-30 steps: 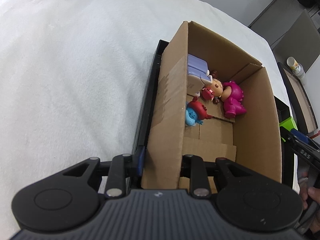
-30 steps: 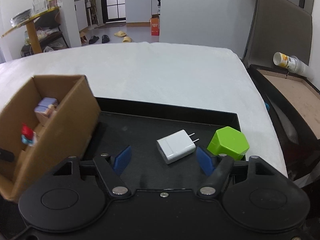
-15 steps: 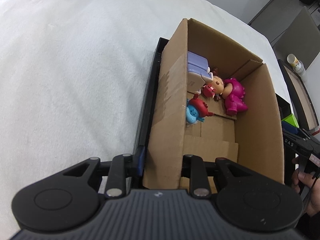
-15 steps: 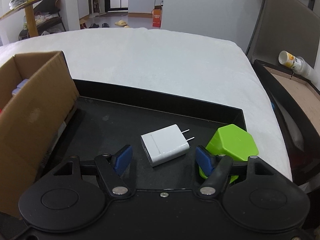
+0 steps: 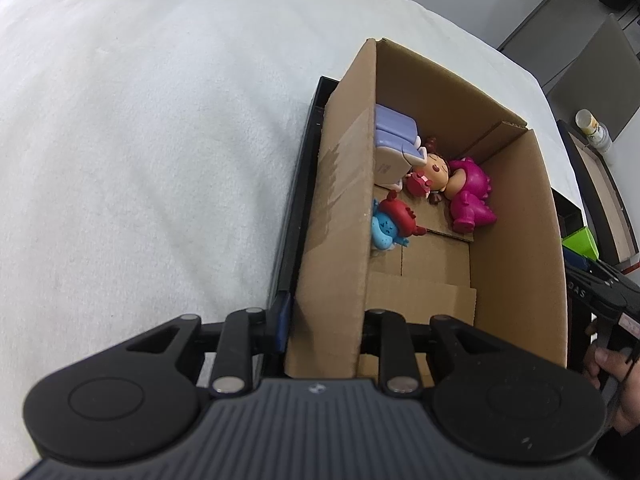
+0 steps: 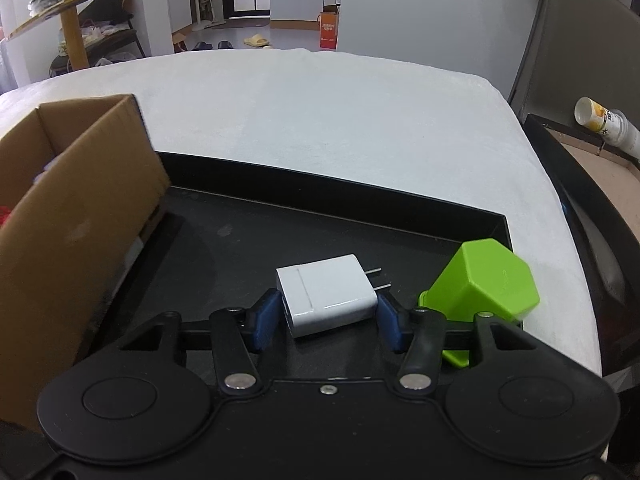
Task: Organize rigid objects
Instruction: 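Lift the white charger with the right tool and carry it into the box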
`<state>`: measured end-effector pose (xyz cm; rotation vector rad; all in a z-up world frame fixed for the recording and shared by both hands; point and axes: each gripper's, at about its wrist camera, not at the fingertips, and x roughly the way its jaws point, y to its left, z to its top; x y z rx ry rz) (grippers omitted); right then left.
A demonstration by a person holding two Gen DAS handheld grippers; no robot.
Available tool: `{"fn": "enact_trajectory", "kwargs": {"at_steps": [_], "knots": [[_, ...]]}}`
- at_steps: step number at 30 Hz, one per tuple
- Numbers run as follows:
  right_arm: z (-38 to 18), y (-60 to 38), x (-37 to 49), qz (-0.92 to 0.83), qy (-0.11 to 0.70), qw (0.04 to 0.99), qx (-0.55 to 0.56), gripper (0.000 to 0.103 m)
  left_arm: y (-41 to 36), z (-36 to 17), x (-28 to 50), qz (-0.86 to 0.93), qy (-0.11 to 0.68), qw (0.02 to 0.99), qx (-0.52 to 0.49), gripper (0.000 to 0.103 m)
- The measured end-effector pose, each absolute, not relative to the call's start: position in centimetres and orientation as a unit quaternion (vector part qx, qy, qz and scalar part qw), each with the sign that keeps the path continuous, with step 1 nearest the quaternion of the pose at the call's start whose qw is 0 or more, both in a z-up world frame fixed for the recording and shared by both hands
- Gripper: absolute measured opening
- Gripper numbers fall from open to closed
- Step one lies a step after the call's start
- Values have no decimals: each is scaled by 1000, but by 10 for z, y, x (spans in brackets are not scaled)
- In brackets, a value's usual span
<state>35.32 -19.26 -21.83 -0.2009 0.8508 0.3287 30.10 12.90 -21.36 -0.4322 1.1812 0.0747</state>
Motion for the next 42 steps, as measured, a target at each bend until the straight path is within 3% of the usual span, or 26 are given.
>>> {"fn": "enact_trajectory", "kwargs": {"at_steps": [42], "knots": [[-100, -111, 305, 282, 339, 882, -165, 49, 133, -206, 299, 30, 548, 810, -207, 26]]}}
